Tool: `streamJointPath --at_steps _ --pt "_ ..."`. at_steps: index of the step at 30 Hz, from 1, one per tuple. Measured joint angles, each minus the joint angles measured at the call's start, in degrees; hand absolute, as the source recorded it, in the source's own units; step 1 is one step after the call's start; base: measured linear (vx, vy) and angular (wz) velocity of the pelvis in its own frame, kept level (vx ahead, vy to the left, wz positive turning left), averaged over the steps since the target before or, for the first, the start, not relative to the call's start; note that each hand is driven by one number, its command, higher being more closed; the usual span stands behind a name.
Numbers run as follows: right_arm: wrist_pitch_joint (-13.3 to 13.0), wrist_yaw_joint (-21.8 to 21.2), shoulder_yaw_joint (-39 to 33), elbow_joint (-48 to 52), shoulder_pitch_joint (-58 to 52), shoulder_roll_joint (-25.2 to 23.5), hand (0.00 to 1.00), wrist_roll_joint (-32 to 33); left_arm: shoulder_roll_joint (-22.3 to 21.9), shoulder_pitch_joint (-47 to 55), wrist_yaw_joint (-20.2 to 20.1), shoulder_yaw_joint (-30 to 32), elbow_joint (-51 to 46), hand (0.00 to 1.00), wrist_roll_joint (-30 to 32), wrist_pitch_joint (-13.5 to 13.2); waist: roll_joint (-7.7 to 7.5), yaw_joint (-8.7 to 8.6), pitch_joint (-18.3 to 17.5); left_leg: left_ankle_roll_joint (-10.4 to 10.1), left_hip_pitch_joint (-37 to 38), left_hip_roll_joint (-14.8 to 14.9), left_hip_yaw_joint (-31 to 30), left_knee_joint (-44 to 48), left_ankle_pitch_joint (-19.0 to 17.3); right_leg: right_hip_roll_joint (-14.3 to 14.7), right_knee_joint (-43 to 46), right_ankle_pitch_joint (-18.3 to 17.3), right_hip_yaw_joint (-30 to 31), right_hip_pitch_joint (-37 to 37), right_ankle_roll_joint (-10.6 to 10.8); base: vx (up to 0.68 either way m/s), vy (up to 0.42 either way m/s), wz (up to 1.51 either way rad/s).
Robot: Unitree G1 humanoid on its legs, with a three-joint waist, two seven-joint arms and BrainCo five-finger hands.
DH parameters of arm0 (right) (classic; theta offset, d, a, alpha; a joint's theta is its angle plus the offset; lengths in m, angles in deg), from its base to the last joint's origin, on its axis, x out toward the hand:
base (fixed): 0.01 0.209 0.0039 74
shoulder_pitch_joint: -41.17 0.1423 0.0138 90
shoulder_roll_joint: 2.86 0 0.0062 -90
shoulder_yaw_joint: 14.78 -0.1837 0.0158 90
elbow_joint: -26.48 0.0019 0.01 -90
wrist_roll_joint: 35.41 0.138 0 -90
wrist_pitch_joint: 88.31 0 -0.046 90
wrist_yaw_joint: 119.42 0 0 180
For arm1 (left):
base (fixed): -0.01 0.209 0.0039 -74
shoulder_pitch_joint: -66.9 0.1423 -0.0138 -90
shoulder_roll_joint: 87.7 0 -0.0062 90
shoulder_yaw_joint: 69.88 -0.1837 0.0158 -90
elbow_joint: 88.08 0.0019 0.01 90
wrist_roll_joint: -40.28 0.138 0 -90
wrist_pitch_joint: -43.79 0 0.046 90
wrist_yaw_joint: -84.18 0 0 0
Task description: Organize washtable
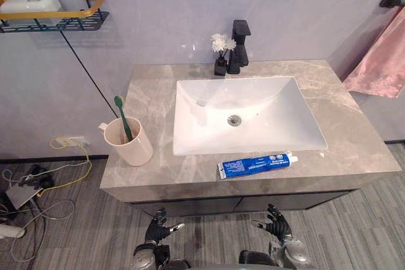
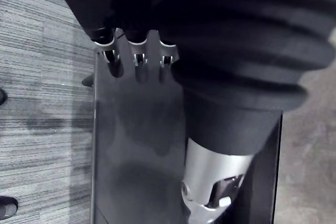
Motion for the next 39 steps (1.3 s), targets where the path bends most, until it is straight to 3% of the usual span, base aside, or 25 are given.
streamJointPath --at_steps 5,14,15,16,39 --pt "-0.01 0.06 -0.36 -1.27 0.0 0.7 0.0 0.16 0.17 0.0 0.02 0.13 0.95 0.0 -0.33 0.01 -0.74 0.09 -0.39 -0.35 0.96 -0.03 -0.76 -1.55 0.64 1.04 -7.68 4.25 -0.19 3.87 -0.26 -0.01 0.006 -0.01" --pt "0.06 0.13 -1.29 -4.22 -0.18 0.54 0.0 0.25 0.71 0.95 0.59 0.29 3.44 0.0 -0.28 0.09 -1.5 0.09 -1.01 0.42 1.66 -1.55 -1.91 -3.78 2.73 0.18 -10.54 6.46 -0.64 4.87 0.11 -0.07 0.011 0.04" --pt "0.1 0.15 -1.33 -4.9 -0.03 0.54 0.0 0.24 0.79 1.06 0.88 0.33 3.76 0.0 -0.28 0.09 -1.57 0.2 -1.01 0.54 1.82 -1.7 -1.97 -4.54 3.22 0.15 -10.75 6.77 -0.63 4.81 0.0 -0.06 -0.006 0.0" --pt "0.67 0.32 -2.81 -7.08 0.43 0.47 0.0 0.15 1.96 1.21 0.98 0.79 5.45 0.0 -0.28 0.09 -2.25 1.61 -2.17 0.52 3.89 -3.03 -4.09 -8.0 4.63 0.1 -13.98 8.55 -0.31 6.54 0.03 -0.05 -0.005 0.0" --pt "0.7 0.33 -10.23 -9.92 -0.79 2.11 0.0 1.57 2.54 -0.28 2.18 0.31 8.3 0.0 0.84 0.55 -2.08 1.55 -2.07 0.76 3.91 -3.76 -5.62 -10.09 5.82 -0.54 -14.04 8.38 -2.34 6.54 0.49 0.0 0.0 0.03"
